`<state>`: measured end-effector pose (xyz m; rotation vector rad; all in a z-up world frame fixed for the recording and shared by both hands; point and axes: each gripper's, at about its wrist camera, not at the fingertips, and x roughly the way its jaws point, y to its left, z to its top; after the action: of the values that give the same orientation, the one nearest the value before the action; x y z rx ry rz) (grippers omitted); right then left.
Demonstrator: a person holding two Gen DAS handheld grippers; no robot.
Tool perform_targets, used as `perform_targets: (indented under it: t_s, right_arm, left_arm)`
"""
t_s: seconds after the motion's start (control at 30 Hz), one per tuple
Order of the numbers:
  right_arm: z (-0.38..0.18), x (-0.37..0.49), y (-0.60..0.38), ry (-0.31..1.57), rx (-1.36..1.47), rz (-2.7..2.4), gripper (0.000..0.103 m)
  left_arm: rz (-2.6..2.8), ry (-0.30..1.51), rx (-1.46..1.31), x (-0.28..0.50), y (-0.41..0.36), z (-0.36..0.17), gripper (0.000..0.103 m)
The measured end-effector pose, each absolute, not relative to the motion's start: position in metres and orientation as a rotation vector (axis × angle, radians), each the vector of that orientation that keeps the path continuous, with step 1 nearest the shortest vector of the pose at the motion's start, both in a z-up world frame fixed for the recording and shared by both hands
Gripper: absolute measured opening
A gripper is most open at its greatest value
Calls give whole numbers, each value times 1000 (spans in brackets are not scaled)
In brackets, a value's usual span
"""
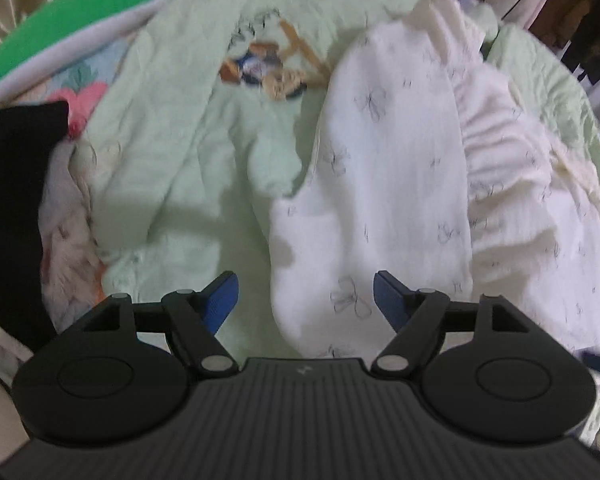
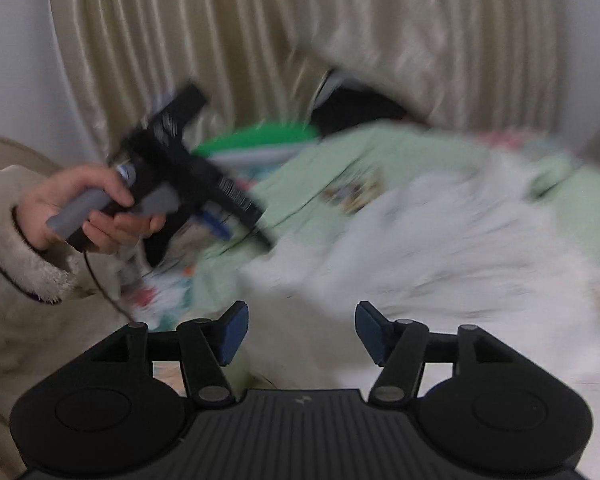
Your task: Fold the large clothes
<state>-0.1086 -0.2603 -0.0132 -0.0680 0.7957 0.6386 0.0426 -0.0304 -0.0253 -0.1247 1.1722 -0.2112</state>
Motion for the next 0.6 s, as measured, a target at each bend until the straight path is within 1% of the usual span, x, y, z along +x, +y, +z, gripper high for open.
perform_targets:
  t_s: [0.03, 0.1, 0.13, 0.17, 0.33, 0.4, 0.43, 0.47, 0.5, 0.6]
  right_arm:
    - [-18, -96, -255, 826, -66, 649, 60]
    - [-20, -72, -261, 853, -23, 632, 51]
    - [-22, -59, -264, 866, -2, 623, 25]
    - [-23, -47, -266, 879, 20, 615, 2]
    - [-29, 15, -280, 942, 128, 570, 3]
    - [-30, 42, -305, 907, 155, 461, 14]
    - [-32, 49, -314, 900, 127, 395, 32]
    - [-34, 55, -324, 889, 89, 296, 45]
    - [-37, 59, -333, 878, 58, 210, 45]
    - [-37, 41, -350, 839, 54, 171, 45]
  left_arm:
    - [-220, 1149, -131, 44, -28, -23, 74]
    - [-226, 1125, -139, 47, -24, -22, 75]
    - [-228, 1101, -149, 49, -20, -21, 74]
    - [-228, 1090, -154, 50, -18, -20, 74]
    - [-237, 1025, -201, 56, -11, -23, 75]
    - [-251, 1032, -207, 58, -18, -31, 75]
    - [-258, 1039, -205, 59, -20, -33, 75]
    - [-268, 1048, -203, 60, -23, -36, 75]
    - [-279, 1061, -197, 62, -27, -40, 75]
    - [-296, 1095, -182, 66, -40, -52, 75]
